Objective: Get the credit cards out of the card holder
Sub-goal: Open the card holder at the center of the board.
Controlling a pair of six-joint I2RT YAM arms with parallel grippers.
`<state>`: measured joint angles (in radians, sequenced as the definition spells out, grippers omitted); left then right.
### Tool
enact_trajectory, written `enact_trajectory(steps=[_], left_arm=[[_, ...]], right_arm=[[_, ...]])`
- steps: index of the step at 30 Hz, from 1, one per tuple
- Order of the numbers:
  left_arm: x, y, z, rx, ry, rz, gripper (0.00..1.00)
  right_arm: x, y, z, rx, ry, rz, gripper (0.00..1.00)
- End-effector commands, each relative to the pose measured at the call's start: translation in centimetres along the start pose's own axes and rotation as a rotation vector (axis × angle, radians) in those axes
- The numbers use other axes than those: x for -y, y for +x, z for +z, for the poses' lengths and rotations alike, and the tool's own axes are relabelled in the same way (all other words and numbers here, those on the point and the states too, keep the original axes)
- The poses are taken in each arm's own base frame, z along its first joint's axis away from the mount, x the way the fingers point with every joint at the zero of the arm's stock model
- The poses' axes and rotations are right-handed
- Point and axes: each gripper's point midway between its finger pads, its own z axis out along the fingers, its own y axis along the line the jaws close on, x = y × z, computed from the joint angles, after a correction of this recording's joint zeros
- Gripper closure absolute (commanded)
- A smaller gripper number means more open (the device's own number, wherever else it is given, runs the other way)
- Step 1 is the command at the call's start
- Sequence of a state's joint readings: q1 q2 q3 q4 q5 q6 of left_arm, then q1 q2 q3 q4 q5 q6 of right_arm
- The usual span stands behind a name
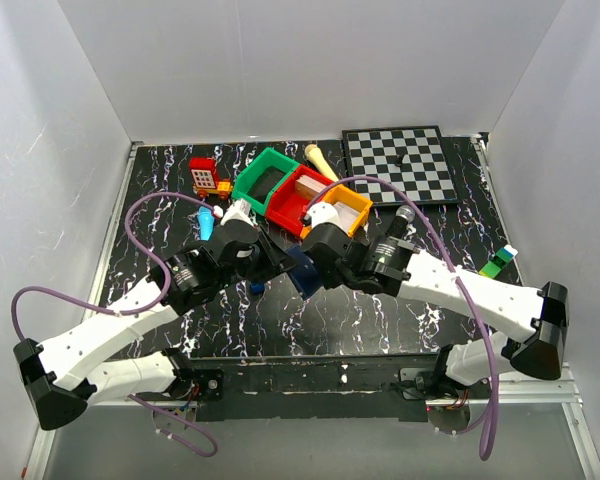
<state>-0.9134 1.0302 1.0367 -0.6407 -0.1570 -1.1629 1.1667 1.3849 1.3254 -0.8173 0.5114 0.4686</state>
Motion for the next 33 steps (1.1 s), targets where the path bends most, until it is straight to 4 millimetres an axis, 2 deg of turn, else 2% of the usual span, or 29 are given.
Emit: enact_trajectory(steps=[1,5,7,9,12,14,16,19,23,26,30,33], left_arm=[[1.0,-0.5,-0.7,0.026,0.062,0.007,1.00],[0.9,-0.7,-0.9,0.035,0.104,0.048,1.00],[1.1,-1.1,-1.1,0.046,0.155,0.084,1.00],[1.1,-1.4,-1.1,0.058,0.214,0.126,1.00],[1.7,-1.2,-1.4,0.056,0.335,0.211,1.00],[1.2,-1.2,-1.4,0.063,0.366,0.240,1.00],[1.2,-1.2,-1.5,0.066,0.392,0.246,1.00],[1.6,-0.7,-1.6,0.051,0.439,0.255,1.00],[2.9,0.2,-2.3,0.011,0.533,0.307,1.00],[3.5,0.8,-3.1,-0.007,0.593,0.370,1.00],[3.1,1.4,-3.7,-0.005,0.639,0.425,1.00],[3.4,1.8,-4.9,0.001,0.743,0.468,1.00]], right_arm=[[0.6,-0.9,-1.5,0.042,-0.042,0.077,0.99],[1.9,-1.4,-2.7,0.069,-0.079,0.146,0.73],[2.4,-1.8,-3.7,0.095,-0.102,0.155,0.66],[1.9,-2.5,-5.0,0.138,-0.164,0.138,0.64],[-1.0,-3.7,-7.4,0.196,-0.380,0.089,0.63],[-3.4,-3.8,-9.1,0.212,-0.549,0.075,0.62],[-4.9,-3.6,-10.1,0.209,-0.651,0.066,0.62],[-5.9,-3.0,-9.6,0.155,-0.679,0.049,0.63],[-6.2,-2.0,-7.3,0.083,-0.630,0.051,0.64],[-4.5,-2.1,-6.3,0.105,-0.543,0.100,0.67],[-2.4,-2.2,-5.9,0.131,-0.520,0.191,0.71],[-0.6,-2.3,-5.8,0.155,-0.516,0.260,0.73]])
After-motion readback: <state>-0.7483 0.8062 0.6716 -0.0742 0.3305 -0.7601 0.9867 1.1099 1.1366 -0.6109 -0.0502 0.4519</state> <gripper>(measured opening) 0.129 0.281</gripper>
